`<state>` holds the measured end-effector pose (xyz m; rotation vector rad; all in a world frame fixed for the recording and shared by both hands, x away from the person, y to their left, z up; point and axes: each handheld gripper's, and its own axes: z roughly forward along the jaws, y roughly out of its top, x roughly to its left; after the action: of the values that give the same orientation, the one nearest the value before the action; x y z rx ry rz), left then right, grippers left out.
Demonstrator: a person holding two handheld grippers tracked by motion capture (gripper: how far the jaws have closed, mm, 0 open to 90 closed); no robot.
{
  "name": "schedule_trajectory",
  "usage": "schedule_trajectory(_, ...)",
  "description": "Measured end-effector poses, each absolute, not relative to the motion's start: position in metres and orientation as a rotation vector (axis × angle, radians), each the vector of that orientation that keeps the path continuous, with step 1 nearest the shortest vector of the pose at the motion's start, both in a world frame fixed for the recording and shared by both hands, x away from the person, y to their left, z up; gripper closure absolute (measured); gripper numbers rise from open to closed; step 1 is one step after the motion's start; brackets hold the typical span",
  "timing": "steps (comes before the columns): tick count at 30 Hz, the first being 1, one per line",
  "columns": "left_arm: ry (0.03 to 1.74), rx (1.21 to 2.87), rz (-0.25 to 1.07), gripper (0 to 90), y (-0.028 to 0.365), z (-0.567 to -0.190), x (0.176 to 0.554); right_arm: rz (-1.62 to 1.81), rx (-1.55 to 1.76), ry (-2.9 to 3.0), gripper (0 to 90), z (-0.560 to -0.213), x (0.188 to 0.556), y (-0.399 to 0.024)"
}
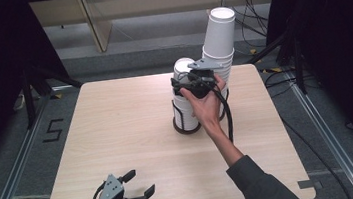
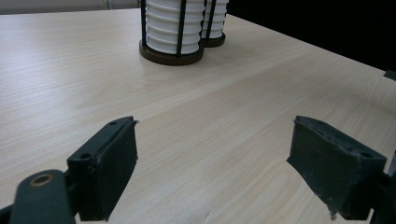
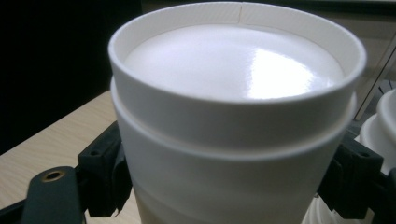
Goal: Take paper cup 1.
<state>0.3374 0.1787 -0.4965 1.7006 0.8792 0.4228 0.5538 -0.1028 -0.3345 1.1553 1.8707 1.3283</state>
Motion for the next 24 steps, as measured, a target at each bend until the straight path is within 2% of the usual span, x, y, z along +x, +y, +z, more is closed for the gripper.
schedule_trajectory(24,0.877,1.711,0.414,14.5,0.178,-0.498,0.338,1.528,1.033,1.797,18.6,-0.27,0.52,-0.12)
